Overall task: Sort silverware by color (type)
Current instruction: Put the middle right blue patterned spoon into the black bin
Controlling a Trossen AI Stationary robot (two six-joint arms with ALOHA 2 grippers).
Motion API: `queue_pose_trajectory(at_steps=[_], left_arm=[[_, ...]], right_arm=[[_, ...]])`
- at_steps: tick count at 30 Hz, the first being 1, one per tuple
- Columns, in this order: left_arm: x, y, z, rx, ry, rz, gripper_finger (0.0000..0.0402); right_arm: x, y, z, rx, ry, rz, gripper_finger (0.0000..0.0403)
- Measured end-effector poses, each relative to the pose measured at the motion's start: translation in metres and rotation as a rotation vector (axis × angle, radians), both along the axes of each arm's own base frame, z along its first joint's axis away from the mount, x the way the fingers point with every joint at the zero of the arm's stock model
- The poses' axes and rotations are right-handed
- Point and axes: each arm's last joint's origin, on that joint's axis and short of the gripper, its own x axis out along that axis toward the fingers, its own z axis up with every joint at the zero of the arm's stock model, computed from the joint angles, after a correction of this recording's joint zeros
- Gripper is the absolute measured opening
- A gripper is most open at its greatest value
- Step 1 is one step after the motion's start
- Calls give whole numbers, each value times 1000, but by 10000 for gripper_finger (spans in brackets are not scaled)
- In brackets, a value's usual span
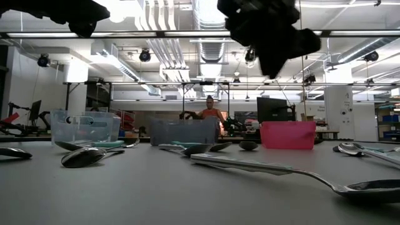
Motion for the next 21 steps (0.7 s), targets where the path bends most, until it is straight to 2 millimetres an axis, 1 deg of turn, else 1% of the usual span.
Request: queue_pose_trajectory(at_steps=[5, 8, 11, 16, 21], left_arm=[[0, 0, 0, -20, 1, 3, 31], [0, 0, 0, -21, 0, 3, 31], [0, 0, 0, -21, 1, 3, 31], [0, 0, 0, -21, 1, 3, 31], [0, 0, 1, -24, -9, 3, 31]], right_arm=[[-11, 17, -11, 27, 69, 23, 46], [-19, 30, -22, 81, 132, 34, 43], [-29, 39, -32, 86, 183, 36, 43], [-45, 45, -46, 71, 240, 23, 43], [-66, 38, -53, 65, 279, -2, 43]])
